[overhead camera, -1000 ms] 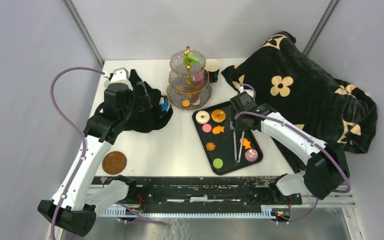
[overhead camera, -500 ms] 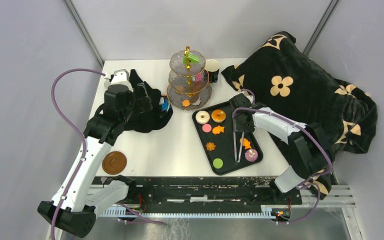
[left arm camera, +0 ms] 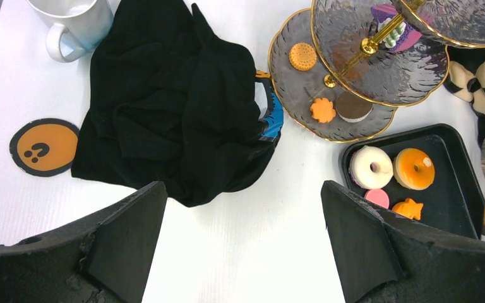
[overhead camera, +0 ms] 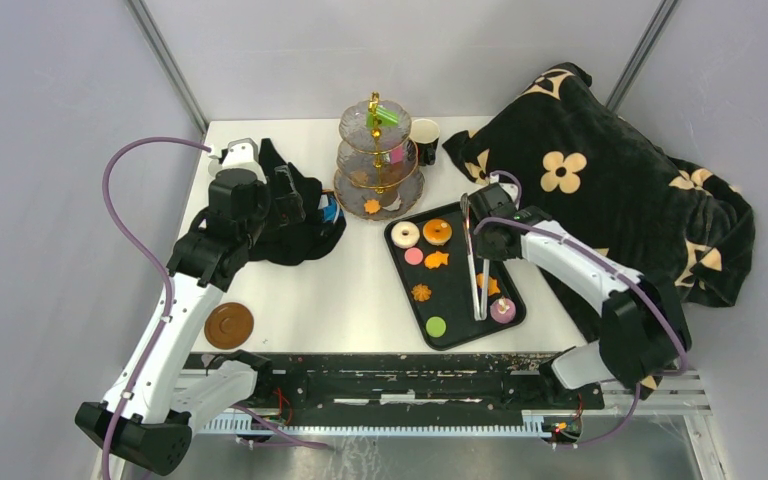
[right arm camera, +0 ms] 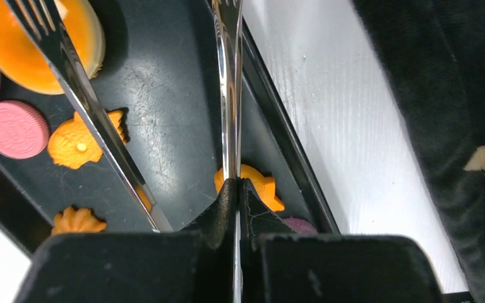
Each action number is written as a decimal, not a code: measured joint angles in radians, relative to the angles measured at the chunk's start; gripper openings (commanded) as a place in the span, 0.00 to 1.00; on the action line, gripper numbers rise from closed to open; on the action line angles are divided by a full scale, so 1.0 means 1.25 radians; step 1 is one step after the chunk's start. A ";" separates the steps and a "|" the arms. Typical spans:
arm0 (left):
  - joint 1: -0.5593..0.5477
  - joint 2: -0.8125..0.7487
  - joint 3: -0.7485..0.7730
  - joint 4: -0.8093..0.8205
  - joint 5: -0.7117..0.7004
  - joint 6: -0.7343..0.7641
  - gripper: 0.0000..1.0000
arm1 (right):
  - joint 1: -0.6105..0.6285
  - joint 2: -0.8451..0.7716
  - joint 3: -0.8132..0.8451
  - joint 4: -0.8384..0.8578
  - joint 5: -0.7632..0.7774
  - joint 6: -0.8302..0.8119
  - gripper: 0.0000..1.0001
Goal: Serve the afternoon tea
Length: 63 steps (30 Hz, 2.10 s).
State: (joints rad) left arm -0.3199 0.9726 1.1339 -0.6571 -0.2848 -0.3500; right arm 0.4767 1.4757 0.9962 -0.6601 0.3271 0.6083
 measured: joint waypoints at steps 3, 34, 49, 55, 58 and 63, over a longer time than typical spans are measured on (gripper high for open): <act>0.000 0.000 0.000 0.000 0.000 0.000 0.99 | 0.000 -0.059 0.000 -0.028 -0.004 0.005 0.01; 0.000 -0.042 0.034 -0.052 -0.080 -0.049 1.00 | 0.560 0.367 0.376 0.087 -0.048 -0.208 0.13; 0.000 -0.027 0.036 -0.060 -0.093 -0.049 1.00 | 0.558 0.263 0.287 0.151 -0.009 -0.251 0.64; 0.000 -0.024 0.036 -0.060 -0.091 -0.049 1.00 | 0.556 0.068 0.098 0.309 -0.036 -0.228 0.68; 0.000 -0.024 0.036 -0.059 -0.086 -0.049 1.00 | 0.556 0.040 -0.008 0.385 -0.061 -0.217 0.76; 0.000 -0.024 0.036 -0.059 -0.081 -0.049 1.00 | 0.556 0.075 -0.035 0.359 -0.059 -0.185 0.82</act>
State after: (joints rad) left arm -0.3199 0.9424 1.1793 -0.7311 -0.3866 -0.4110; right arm 1.1717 1.5692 0.9520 -0.2115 0.2539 0.3771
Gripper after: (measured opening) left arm 0.997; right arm 0.776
